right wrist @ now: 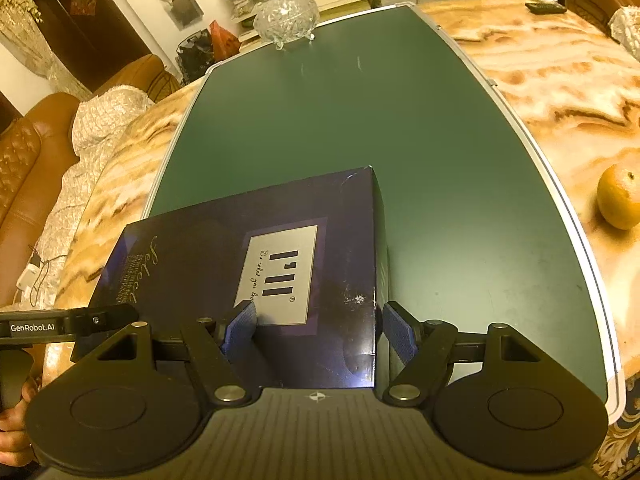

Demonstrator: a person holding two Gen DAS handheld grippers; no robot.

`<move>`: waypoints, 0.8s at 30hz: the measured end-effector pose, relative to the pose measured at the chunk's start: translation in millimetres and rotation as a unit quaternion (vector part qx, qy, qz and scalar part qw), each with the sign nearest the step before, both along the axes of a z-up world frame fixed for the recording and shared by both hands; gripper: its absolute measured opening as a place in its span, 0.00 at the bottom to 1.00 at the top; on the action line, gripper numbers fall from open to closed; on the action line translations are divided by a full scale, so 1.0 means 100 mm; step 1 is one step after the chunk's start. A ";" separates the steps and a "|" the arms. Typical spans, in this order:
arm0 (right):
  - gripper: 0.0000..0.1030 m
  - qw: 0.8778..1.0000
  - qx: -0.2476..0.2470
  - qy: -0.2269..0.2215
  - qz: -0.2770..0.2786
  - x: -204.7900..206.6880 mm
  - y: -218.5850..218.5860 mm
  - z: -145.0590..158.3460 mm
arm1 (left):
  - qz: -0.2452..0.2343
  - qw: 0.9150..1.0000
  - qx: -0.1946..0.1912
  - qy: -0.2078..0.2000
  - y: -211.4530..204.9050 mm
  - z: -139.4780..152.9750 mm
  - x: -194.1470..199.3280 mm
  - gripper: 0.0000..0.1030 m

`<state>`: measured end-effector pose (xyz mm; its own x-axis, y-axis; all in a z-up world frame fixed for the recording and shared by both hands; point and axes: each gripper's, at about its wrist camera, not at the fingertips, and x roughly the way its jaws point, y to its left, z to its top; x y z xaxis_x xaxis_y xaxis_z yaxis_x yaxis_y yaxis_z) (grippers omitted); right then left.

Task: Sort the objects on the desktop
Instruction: 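Lift the dark blue box with both grippers and carry it along the mat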

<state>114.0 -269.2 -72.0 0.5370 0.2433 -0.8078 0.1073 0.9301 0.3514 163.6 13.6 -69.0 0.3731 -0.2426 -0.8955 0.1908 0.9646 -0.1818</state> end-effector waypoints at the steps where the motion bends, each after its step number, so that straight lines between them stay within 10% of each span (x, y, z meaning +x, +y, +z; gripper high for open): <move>1: 0.72 1.000 -0.001 -0.001 0.001 -0.02 0.01 0.00 | 0.000 1.000 0.000 0.000 0.00 0.00 -0.02 0.92; 24: 0.71 1.000 0.002 0.007 -0.008 -0.12 -0.04 -0.21 | 0.002 1.000 0.007 0.004 0.00 -0.18 -0.11 0.92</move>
